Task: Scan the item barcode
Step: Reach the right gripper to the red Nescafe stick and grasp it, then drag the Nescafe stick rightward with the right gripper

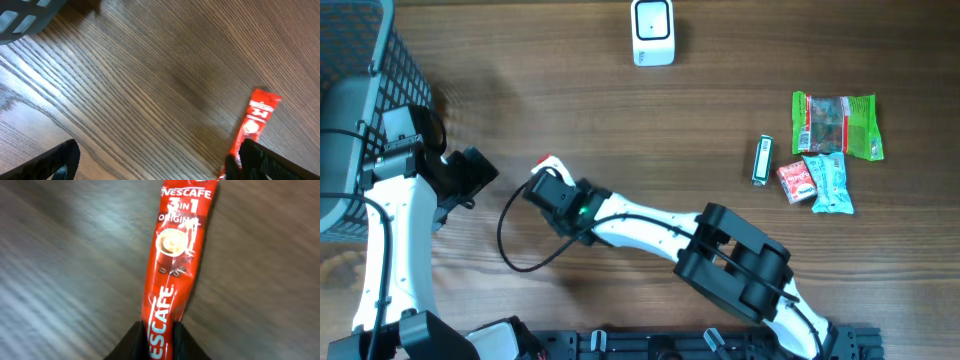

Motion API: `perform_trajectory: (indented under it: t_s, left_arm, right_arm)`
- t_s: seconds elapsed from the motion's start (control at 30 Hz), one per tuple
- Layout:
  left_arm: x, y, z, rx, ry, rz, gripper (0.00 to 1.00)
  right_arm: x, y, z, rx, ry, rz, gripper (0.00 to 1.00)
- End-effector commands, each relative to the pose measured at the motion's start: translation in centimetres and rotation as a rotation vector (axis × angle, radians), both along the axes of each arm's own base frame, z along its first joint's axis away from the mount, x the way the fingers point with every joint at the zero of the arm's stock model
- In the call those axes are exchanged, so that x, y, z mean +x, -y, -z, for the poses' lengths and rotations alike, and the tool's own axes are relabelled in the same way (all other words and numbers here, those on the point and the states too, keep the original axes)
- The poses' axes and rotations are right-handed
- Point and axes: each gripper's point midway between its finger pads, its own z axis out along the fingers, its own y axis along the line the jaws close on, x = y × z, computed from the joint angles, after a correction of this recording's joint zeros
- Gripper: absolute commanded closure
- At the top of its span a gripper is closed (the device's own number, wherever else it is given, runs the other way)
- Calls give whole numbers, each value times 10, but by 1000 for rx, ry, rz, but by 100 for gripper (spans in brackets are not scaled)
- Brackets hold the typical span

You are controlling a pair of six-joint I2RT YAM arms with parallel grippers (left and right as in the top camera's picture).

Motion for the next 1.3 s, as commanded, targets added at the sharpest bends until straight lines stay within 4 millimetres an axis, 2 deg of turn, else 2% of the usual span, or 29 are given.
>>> perform_trajectory:
  t_s: [0.0,0.03,0.1,0.13,0.17,0.23,0.3,0.37,0.47,0.57,0.6,0.67,0.77,0.83,0.87,0.9,0.97,1.03,1.1,1.17,1.27]
  left_arm:
    - [-2,-2,-2,6,7,-16,0]
    - [-2,-2,-2,6,7,-16,0]
    - [-2,-2,-2,6,7,-16,0]
    - [-2,-2,-2,6,7,-17,0]
    - [-2,-2,-2,6,7,-16,0]
    - [-2,-2,-2,6,7,-16,0]
    - [-2,-2,-2,6,7,-16,0]
    - [-2,-2,-2,6,7,-16,0]
    - [-2,-2,-2,6,7,-16,0]
    - [-2,-2,-2,6,7,-16,0]
    - [-2,-2,-2,6,7,-16,0]
    - [-2,-2,-2,6,7,-16,0]
    - [-2,-2,-2,6,7,-16,0]
    - [-1,-2,-2,6,8,-16,0]
    - [-2,-2,-2,6,7,-16,0]
    - [-2,-2,-2,6,7,-16,0]
    - [-2,-2,-2,6,7,-16,0]
    - [-2,-2,-2,6,7,-16,0]
    - [-2,-2,-2,6,7,-16,0]
    - [-2,-2,-2,6,7,-16,0]
    - [-2,-2,-2,6,7,-16,0]
  right_arm:
    - [27,44,9,-101,-7,99,86]
    - [38,69,4,-137,-32,146,94]
    - [50,102,-5,-182,-70,203,96]
    - [54,130,-13,-224,-116,207,96]
    - [54,148,-16,-248,-166,194,96]
    - [45,169,-10,-240,-313,99,96]
    - [36,177,-7,-165,-434,20,93]
    - [42,194,-6,-159,-470,69,85]
    - [40,203,-6,-170,-493,86,65]
    - [32,209,-6,-190,-526,91,60]
    - [29,211,-6,-198,-538,93,52]
    - [25,213,-6,-211,-556,94,50]
    - [24,214,-6,-212,-558,95,57]
    - [24,214,-5,-216,-555,89,74]
    - [25,215,-6,-219,-549,84,89]
    - [26,214,-11,-213,-538,76,96]
    - [28,206,-36,-154,-499,42,95]
    - [22,190,-83,-15,-452,-36,96]
    - [14,192,-118,84,-455,-44,96]
    - [15,216,-110,-4,-463,18,96]
    - [37,251,-88,-174,-346,192,96]
